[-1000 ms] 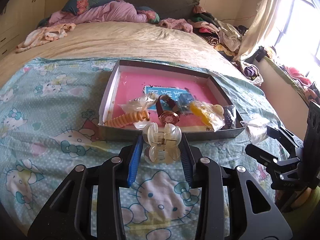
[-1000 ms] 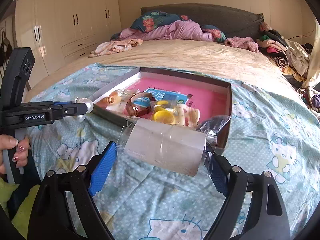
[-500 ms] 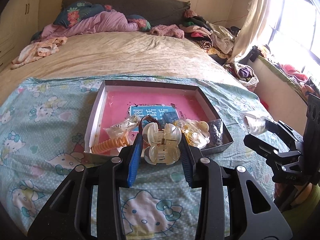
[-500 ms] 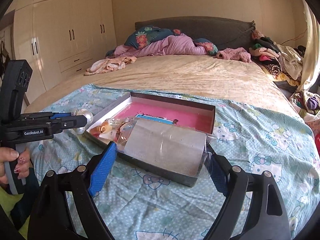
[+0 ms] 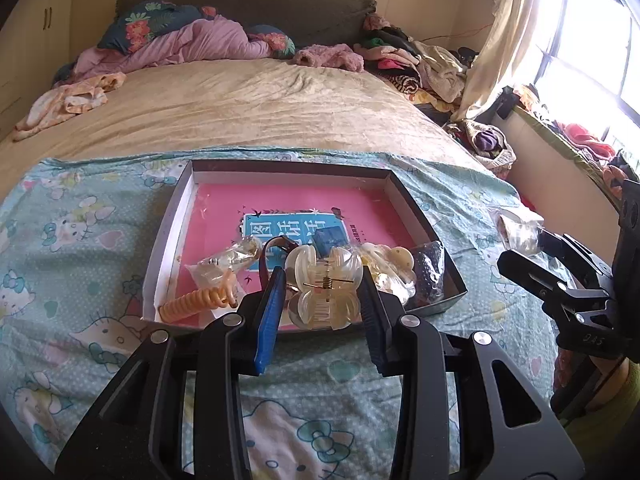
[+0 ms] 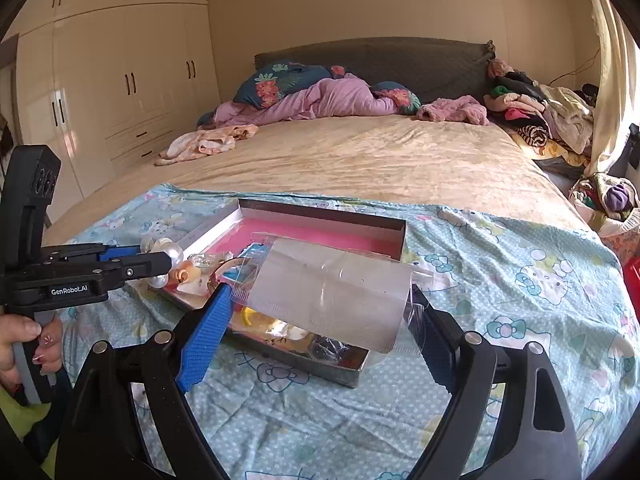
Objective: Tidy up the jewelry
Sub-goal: 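Carry the pearl clip and clear bag into the grey box and open both tools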
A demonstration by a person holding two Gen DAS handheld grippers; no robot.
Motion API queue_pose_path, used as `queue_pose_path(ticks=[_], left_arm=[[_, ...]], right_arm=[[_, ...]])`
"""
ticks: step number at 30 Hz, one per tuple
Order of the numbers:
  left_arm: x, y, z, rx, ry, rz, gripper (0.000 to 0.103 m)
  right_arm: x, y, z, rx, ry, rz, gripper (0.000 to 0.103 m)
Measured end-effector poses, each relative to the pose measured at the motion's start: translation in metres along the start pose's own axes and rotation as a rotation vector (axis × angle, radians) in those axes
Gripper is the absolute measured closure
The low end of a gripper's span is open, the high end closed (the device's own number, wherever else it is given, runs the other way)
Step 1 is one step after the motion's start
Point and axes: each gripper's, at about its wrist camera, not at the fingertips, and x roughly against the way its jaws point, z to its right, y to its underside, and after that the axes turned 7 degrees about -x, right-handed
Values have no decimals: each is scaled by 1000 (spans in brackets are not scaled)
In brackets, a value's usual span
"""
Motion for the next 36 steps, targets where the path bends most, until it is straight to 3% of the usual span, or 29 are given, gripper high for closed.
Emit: queue_pose_path(ticks=[16, 36], left_arm=[[-48, 12, -1, -22, -9, -73, 75], [-59, 12, -35, 37, -35, -75, 74]], right_arm=[[-34, -4, 5, 15, 20, -26, 18], [-97, 6, -20, 82, -22, -148, 18]])
